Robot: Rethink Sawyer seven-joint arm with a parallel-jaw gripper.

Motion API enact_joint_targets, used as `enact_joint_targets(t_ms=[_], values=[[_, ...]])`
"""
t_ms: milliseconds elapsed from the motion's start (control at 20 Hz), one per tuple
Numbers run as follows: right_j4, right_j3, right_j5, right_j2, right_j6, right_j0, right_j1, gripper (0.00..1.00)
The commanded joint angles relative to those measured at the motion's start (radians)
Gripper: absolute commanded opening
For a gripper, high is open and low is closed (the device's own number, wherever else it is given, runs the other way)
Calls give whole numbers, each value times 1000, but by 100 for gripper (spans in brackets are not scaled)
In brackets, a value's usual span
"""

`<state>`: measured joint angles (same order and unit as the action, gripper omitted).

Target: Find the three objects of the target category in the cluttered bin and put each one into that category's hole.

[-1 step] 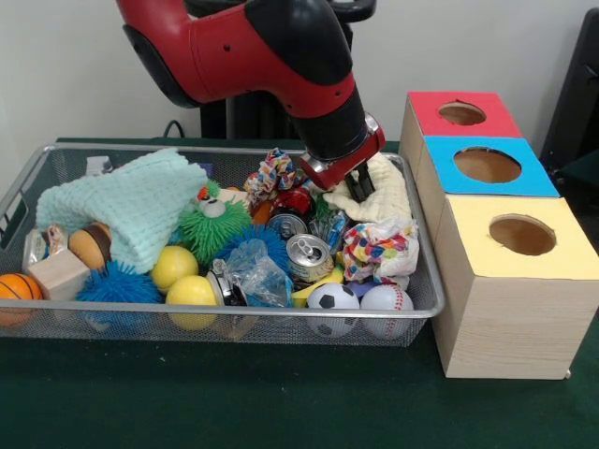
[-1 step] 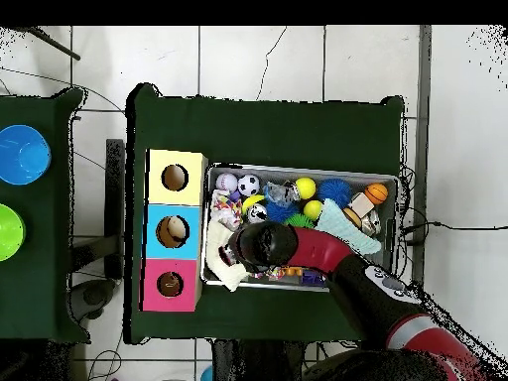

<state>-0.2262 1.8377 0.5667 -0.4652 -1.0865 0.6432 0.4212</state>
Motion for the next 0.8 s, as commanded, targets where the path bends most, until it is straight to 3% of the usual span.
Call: enact_joint_targets(t_ms=[50,250,300,800], values=[[-40,-47,57,16,-46,8,-3,0],[-42,-42,62,20,-47,7,2,0],[-42,-43,62,20,-46,7,2,100],[-47,-38,57,25,-48,6,3,100]])
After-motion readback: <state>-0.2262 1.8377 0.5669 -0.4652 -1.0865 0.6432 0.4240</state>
